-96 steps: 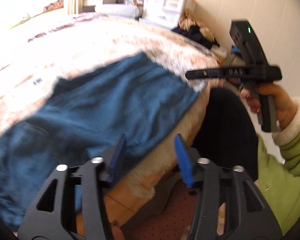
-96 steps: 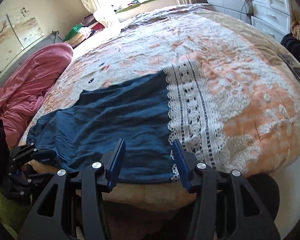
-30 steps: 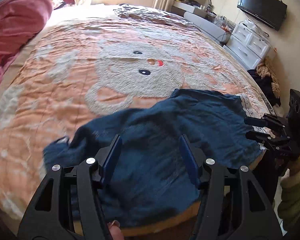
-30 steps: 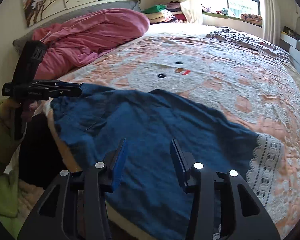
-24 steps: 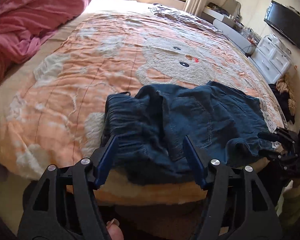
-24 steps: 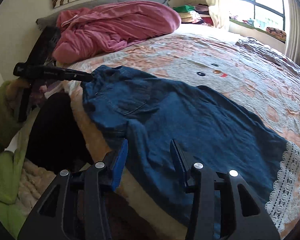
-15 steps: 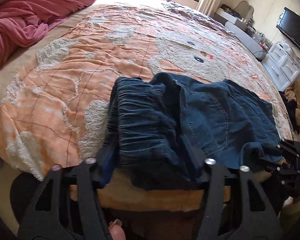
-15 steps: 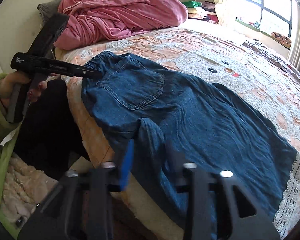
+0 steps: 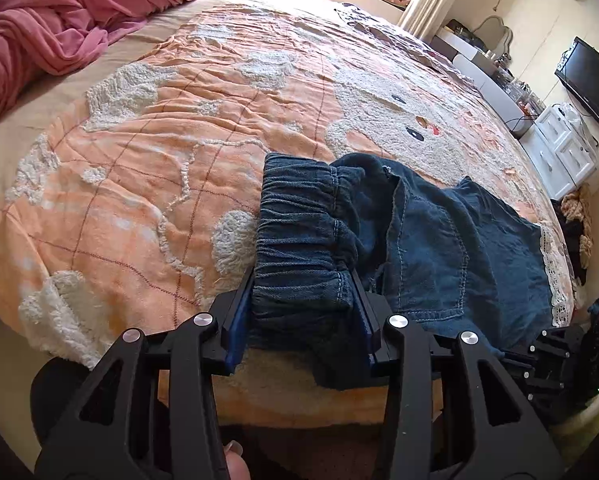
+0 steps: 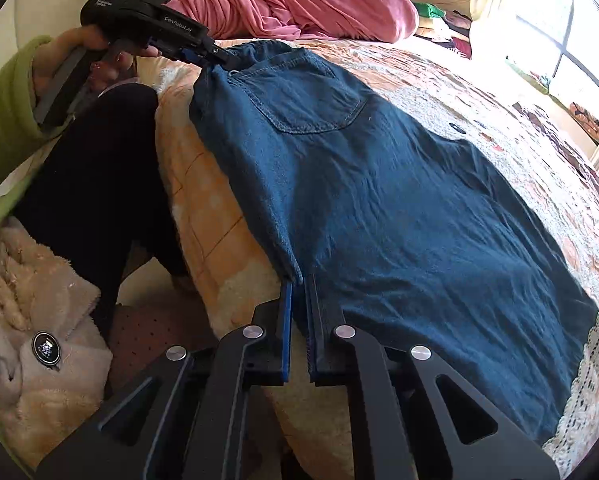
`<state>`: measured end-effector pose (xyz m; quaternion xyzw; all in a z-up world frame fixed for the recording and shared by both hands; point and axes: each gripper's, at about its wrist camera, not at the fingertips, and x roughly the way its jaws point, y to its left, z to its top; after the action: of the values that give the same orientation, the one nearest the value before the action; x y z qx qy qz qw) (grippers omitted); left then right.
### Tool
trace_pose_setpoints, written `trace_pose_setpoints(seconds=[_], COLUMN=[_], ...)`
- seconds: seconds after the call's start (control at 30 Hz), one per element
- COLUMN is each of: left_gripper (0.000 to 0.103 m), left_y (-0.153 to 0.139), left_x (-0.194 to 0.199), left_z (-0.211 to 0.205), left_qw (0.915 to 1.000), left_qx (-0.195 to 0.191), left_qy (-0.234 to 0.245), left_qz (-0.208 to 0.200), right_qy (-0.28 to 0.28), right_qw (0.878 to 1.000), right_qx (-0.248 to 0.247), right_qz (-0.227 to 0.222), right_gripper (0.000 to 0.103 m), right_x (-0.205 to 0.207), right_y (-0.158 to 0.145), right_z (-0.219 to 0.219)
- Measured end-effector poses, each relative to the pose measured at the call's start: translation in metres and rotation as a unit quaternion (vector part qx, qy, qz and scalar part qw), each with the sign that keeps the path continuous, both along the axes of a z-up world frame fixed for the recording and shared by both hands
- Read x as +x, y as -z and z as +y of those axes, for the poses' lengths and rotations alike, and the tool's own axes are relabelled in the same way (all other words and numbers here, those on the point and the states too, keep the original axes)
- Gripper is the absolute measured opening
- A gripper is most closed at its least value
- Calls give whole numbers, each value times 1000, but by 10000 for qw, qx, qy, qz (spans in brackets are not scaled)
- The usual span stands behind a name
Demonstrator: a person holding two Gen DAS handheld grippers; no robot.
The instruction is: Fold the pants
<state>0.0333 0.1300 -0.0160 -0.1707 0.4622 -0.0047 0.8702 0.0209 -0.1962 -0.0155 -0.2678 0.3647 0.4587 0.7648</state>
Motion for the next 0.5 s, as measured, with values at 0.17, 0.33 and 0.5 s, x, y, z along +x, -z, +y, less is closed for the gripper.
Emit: trace_pose_setpoints(seconds=[0.17,0.33,0.5], left_gripper=[40,44,50], left_y=[-7,-42,-73], left_x=[-4,-26,-28], left_z=[-11,-16,-47], left_qw=[9998,9956,9887], left_qx=[125,802,1073], left_qy=[102,11,469], left_qz=[-79,-489,-935], right_qy=[379,1381,2813], right_qw=[9957,9809,9450], right_qx=[611,1301,1657], right_qz=[591,433,185], right_gripper=[18,41,42], right_x=[6,9,30], right_y=[-12,-44,-58], right_z=[-19,-70,-125])
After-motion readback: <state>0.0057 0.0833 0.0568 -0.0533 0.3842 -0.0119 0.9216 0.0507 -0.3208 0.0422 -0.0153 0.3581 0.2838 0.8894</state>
